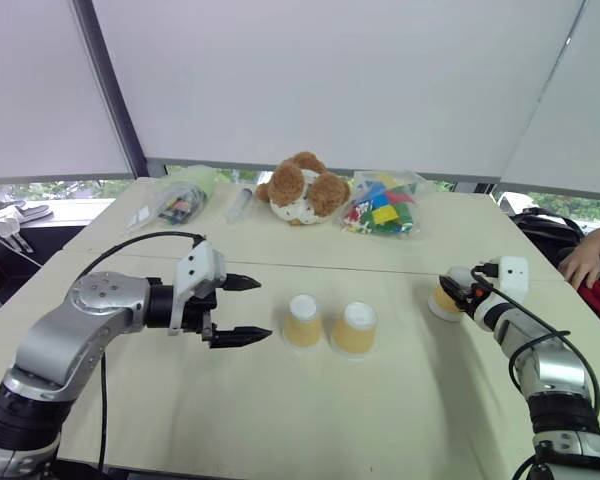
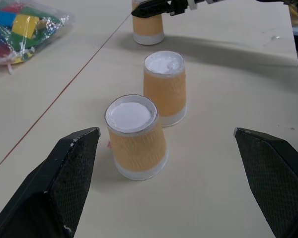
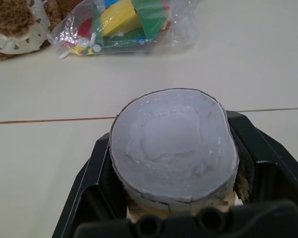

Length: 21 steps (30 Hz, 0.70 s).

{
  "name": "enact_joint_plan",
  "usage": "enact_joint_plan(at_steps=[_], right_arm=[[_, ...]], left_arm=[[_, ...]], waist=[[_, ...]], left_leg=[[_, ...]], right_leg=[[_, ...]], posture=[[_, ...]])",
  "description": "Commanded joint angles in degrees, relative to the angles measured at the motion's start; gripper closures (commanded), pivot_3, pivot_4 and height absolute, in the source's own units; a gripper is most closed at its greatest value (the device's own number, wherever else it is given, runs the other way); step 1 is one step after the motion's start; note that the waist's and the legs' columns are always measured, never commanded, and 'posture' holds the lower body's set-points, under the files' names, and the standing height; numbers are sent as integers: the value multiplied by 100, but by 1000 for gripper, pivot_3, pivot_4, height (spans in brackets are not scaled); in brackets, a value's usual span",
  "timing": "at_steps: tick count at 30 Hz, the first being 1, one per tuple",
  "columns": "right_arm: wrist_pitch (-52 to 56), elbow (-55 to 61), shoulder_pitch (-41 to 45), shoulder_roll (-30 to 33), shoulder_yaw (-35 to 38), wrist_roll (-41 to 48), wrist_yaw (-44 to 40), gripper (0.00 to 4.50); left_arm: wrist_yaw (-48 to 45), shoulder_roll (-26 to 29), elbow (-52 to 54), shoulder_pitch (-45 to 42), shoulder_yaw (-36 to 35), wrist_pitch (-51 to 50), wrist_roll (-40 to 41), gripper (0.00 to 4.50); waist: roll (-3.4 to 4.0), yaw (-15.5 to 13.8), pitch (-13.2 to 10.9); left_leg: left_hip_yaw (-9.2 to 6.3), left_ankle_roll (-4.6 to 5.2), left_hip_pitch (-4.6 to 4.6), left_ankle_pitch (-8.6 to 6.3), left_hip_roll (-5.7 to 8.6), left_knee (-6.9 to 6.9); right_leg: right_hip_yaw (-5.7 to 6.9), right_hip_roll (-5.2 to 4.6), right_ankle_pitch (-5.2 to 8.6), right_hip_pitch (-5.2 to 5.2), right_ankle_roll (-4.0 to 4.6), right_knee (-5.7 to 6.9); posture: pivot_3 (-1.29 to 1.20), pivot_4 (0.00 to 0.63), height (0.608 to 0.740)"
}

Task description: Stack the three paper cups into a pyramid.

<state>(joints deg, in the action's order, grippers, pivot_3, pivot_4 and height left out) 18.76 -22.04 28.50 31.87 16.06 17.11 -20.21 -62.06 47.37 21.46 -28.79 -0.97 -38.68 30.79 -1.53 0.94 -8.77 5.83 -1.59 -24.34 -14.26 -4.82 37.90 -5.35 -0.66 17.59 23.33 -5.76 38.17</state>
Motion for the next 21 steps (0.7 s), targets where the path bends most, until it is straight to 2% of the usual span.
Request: enact_joint_plan(at_steps=[1,4,7,11,14,21], right_arm=[[545,1532,458,265,-347,452,-772,2228],[1540,2774,889,422,-771,1104,-1420,2228],[2456,3491,1289,424,-878,1798,-1660,2228],[3238,4104,1490,410,-964,2385,-1720,2228],[3444,4488,1325,417,-1154,2548,-1823,2228],[3121,4570,896,408,-1528,2133,-1855,2228]], left_arm=[[-76,218,-112,14,-309,128,56,0],[-197,398,-229,44,-389,181,93,0],[-289,542,-222,108,-440,212,111,0],[-278,640,-181,199,-496,218,133,0],[-226,649,-150,281,-521,233,146,0],[-82,590,-21,414,-508,211,221,0]], waist=[[26,9,-16],[64,110,-31],[59,128,-28],[50,9,-23],[49,-33,-23],[46,-13,-22]], left_leg=[[1,0,-1,0,0,0],[15,0,-2,0,-1,-5],[1,0,-1,0,-6,-19],[2,0,-3,0,-5,-29],[10,0,-8,0,-2,-14],[8,1,-8,0,-1,0]], right_leg=[[0,0,0,2,0,1],[-20,2,-1,24,-2,15],[-4,8,0,23,-1,17],[3,2,1,20,1,-1],[-1,-4,2,18,2,-3],[-1,-4,1,11,2,-2]], posture=[[0,150,739],[0,150,739],[0,150,739],[0,150,739],[0,150,739],[0,150,739]])
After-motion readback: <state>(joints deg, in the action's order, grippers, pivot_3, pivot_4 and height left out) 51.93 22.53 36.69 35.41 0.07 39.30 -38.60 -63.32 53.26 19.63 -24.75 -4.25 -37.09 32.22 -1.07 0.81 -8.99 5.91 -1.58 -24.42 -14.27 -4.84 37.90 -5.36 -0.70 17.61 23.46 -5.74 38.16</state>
